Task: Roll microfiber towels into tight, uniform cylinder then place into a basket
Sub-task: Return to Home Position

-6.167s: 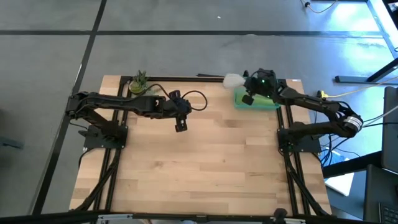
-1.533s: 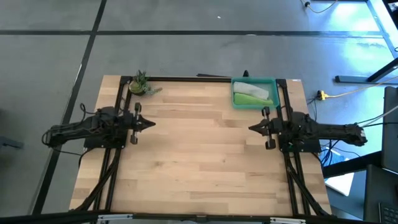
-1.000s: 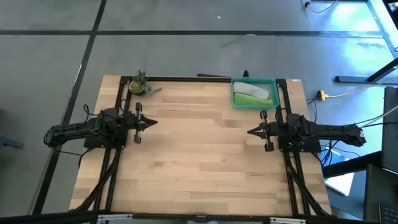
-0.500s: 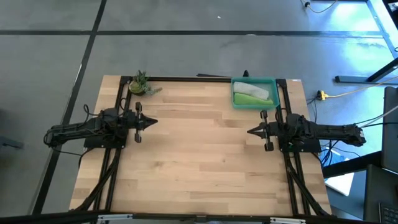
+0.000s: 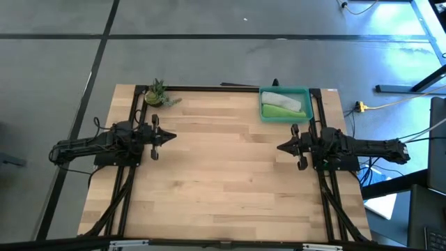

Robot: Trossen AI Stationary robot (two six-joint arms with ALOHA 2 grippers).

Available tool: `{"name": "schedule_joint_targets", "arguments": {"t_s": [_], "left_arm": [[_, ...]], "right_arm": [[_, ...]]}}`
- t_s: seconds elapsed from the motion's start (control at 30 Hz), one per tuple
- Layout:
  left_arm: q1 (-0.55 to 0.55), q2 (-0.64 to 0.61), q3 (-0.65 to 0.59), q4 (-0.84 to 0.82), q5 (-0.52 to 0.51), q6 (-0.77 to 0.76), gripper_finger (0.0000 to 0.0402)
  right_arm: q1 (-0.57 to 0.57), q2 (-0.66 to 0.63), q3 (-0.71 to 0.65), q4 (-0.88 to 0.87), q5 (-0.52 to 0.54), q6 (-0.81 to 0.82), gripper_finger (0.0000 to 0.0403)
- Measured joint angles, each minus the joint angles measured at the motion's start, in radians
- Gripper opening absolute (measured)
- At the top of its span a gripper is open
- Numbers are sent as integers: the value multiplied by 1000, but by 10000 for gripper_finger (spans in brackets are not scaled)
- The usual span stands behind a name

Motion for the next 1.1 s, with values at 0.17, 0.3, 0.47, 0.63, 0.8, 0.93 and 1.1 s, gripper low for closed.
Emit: {"name": "schedule_joint_targets", "arguments": {"t_s": [0.17,0.3,0.47,0.63,0.8,0.93,1.1], "left_arm": [[0,0,0,0,0,0,1],[0,0,0,0,0,0,6],[0,0,0,0,0,0,16],[0,0,0,0,0,0,18],[0,0,0,0,0,0,12],[0,0,0,0,0,0,7],[0,0,0,0,0,0,2]], "right_arm": [[0,0,0,0,0,0,10],[0,0,0,0,0,0,10],[0,0,0,0,0,0,10],[0,0,0,0,0,0,10],[0,0,0,0,0,0,10],[0,0,0,0,0,0,10],[0,0,0,0,0,-1,10]]}}
